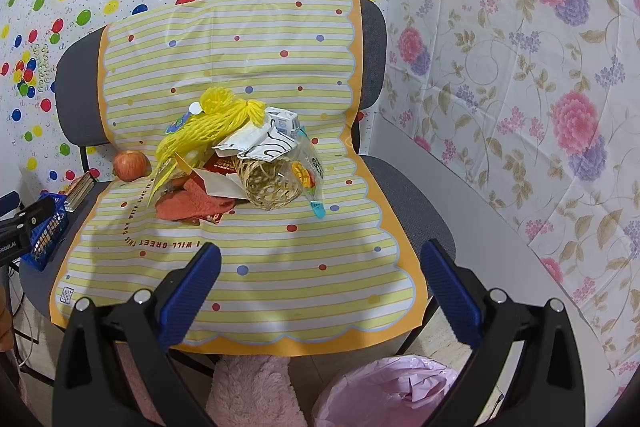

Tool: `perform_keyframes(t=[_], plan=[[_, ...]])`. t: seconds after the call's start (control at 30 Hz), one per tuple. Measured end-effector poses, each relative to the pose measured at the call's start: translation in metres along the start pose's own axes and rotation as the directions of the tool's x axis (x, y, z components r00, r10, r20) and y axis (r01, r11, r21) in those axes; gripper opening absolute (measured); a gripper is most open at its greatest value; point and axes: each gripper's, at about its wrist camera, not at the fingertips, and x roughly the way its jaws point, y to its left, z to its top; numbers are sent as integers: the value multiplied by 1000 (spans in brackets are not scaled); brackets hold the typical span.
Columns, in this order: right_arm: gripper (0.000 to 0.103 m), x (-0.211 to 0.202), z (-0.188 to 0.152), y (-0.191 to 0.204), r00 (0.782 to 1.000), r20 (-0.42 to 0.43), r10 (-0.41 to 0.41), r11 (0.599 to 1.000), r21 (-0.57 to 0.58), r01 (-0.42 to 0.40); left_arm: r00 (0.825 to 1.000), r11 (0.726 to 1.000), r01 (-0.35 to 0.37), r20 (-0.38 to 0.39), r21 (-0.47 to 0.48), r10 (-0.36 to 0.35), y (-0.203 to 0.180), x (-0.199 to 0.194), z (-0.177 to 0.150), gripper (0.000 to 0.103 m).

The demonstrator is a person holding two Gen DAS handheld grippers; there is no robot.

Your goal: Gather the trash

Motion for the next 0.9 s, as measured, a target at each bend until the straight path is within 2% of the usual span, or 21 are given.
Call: perform_keyframes(t=[0.9], plan=[[97, 2, 1, 1, 1000, -1, -2, 1000, 3, 2, 1000, 1000, -4, 0, 0, 4, 4, 2, 0, 96]])
